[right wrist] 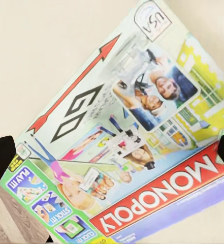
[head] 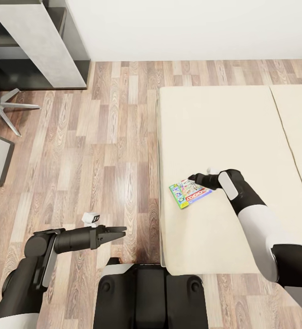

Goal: Put all the toys in the child's room - the three board games (two on the bed and one on the table), the two jigsaw puzzles on the table, and the tennis ball on the table - inside the toy box on the table in the child's room.

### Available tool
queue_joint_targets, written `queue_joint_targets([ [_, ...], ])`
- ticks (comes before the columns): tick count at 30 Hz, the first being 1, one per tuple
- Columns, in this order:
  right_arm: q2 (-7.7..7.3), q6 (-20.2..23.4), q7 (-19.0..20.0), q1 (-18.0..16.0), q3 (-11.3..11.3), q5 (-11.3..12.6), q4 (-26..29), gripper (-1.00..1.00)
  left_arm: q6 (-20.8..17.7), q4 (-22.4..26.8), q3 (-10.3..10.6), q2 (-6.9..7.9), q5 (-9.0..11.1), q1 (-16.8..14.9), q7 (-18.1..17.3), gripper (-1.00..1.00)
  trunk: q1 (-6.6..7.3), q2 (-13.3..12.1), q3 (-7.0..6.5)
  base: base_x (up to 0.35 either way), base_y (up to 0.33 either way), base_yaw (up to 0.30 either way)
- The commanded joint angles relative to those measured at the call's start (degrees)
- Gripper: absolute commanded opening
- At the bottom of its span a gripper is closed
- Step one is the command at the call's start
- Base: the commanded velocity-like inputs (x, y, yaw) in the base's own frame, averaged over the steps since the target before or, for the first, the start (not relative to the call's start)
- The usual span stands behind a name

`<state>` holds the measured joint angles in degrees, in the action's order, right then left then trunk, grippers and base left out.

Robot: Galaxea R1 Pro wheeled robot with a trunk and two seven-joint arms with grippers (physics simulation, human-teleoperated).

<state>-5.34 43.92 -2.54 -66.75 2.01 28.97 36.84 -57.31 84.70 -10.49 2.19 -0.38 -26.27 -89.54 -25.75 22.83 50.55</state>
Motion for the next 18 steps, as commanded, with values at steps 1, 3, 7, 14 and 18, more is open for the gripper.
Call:
queue_joint_targets([
  [1, -0.06, 0.2, -0.6, -0.1, 0.2, 0.4, 0.1, 1.00, -0.6, 0.0, 0.0, 0.01, -0.1, 0.0, -0.2, 1.00, -0.03, 0.1, 0.06, 0.000, 0.000, 0.000],
  [3, -0.11, 0.3, -1.3, -0.4, 0.2, 0.4, 0.2, 1.00, -0.6, 0.0, 0.0, 0.09, -0.1, 0.0, -0.2, 1.00, -0.03, 0.1, 0.06, 0.000, 0.000, 0.000],
  [7, -0.17, 0.4, -1.7, -1.3, 0.2, 0.4, 0.2, 1.00, -0.6, 0.0, 0.0, 0.66, -0.1, 0.0, -0.2, 1.00, -0.03, 0.1, 0.06, 0.000, 0.000, 0.000],
  [14, -0.60, 0.5, -2.1, -2.4, 0.2, 0.5, 0.2, 1.00, -0.6, 0.0, 0.0, 1.17, 0.0, 0.0, -0.2, 1.00, -0.03, 0.1, 0.06, 0.000, 0.000, 0.000],
  [18, -0.69, 0.5, -2.2, -2.8, 0.2, 0.5, 0.1, 1.00, -0.6, 0.0, 0.0, 1.29, 0.0, 0.0, -0.2, 1.00, -0.03, 0.1, 0.10, 0.000, 0.000, 0.000],
])
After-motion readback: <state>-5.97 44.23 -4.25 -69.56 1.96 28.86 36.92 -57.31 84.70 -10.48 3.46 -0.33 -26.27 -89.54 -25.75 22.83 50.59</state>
